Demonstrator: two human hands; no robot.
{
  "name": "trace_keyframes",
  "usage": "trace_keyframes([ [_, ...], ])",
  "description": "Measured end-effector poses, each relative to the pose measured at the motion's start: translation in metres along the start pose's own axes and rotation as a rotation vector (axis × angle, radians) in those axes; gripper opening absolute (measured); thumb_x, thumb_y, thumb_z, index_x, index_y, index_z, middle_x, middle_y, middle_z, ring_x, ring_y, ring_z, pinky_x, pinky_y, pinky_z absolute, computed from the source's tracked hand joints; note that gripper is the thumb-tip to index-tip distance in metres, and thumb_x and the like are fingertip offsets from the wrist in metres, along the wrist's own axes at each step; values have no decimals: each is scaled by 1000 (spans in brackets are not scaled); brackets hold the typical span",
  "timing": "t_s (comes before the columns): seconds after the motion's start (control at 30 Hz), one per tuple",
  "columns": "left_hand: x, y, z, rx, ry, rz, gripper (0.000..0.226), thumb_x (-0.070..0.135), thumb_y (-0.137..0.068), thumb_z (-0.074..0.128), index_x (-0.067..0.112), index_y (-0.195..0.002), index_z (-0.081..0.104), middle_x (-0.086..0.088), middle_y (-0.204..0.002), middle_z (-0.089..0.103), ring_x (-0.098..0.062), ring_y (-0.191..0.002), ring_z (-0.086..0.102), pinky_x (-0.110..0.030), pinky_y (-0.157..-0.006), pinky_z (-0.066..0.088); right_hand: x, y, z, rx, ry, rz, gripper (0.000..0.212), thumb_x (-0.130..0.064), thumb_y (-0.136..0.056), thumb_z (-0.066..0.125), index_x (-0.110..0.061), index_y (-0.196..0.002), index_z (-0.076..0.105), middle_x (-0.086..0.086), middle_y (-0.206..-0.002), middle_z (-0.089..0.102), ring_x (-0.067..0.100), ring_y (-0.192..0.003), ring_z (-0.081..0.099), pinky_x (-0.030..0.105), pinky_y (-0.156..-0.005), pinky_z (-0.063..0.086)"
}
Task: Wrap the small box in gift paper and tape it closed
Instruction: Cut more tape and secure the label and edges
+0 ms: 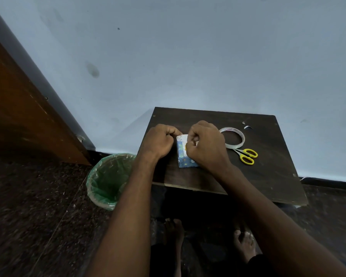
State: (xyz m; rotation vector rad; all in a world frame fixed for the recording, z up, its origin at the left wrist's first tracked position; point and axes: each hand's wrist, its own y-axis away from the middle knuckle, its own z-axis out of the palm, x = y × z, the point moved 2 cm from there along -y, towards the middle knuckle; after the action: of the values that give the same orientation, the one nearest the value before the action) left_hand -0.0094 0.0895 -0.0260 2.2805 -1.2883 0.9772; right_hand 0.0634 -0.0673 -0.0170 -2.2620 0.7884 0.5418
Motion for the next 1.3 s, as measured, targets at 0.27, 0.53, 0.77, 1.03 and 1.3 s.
trace_keyframes([
  [0.27, -1, 1, 2, -47, -84, -1, 58, -3, -79, 44, 32, -104, 84, 10, -112, 80, -17, -104, 72, -38, -93, 60, 0, 0, -1, -30, -20, 44, 17, -2, -71, 65, -17, -71, 74, -2, -85, 66, 22, -81, 61, 25, -63, 40],
  [0.53, 24, 0, 0, 217, 79, 69, 50, -4, -88, 49, 28, -101, 84, 14, -111, 80, -8, -102, 71, -29, -92, 56, 20, -10, -38, 161, -115, 226, 25, -1, -78, 63, -20, -83, 79, -10, -85, 75, 6, -77, 66, 14, -73, 48],
  [0.77, 56, 5, 19, 234, 116, 219, 39, 4, -97, 55, 31, -100, 83, 18, -107, 79, -1, -99, 70, -32, -87, 59, 74, -3, -67, -33, 136, 435, 27, -3, -80, 63, -23, -83, 79, 0, -97, 78, 29, -96, 70, 35, -81, 55],
  [1.03, 78, 6, 36, 189, 85, 270, 37, 5, -99, 56, 31, -101, 83, 19, -108, 79, -2, -98, 72, -33, -85, 61, 96, 8, -72, -280, 292, 374, 13, -10, -74, 76, -20, -79, 83, -4, -76, 69, 24, -93, 66, 33, -69, 52],
  [1.3, 88, 8, 43, 148, 89, 317, 31, 10, -100, 61, 31, -108, 81, 19, -104, 77, -1, -82, 69, -32, -79, 61, 94, 4, -90, -66, 5, 395, 4, -17, -86, 81, -21, -87, 83, -5, -75, 70, 11, -72, 63, 26, -67, 42],
])
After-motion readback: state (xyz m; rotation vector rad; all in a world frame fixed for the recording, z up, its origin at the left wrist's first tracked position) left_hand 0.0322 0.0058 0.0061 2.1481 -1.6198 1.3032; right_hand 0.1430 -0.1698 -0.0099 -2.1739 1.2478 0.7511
